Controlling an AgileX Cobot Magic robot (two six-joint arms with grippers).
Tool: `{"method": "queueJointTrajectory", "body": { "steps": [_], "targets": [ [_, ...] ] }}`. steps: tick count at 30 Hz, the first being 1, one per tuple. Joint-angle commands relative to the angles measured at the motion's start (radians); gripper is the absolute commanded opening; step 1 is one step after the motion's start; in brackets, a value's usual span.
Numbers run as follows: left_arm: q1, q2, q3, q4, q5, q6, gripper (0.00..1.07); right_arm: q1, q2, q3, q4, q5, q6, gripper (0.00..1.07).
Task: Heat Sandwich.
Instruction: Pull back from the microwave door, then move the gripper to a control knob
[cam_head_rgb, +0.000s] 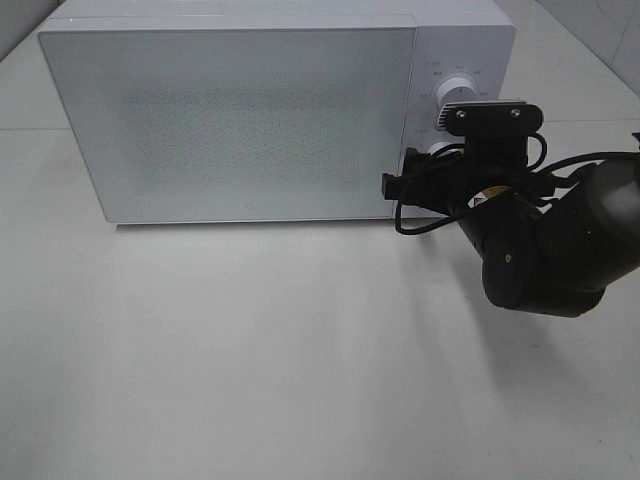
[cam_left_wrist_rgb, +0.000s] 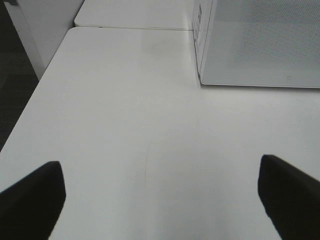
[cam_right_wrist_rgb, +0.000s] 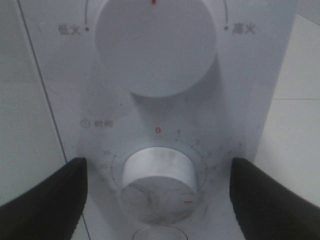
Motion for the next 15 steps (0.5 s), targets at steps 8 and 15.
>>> {"method": "queueJointTrajectory", "body": {
  "steps": [8, 15],
  "targets": [
    [0.002, -0.026, 0.002, -0.004, -0.004, 0.001, 0.98, -0.006, -0.003, -0.005, -0.014, -0.004, 0.008, 0.65],
    [0.002, -0.026, 0.002, -0.004, -0.004, 0.001, 0.98, -0.006, -0.003, 0.002, -0.015, -0.004, 0.008, 0.56]
  ]
}}
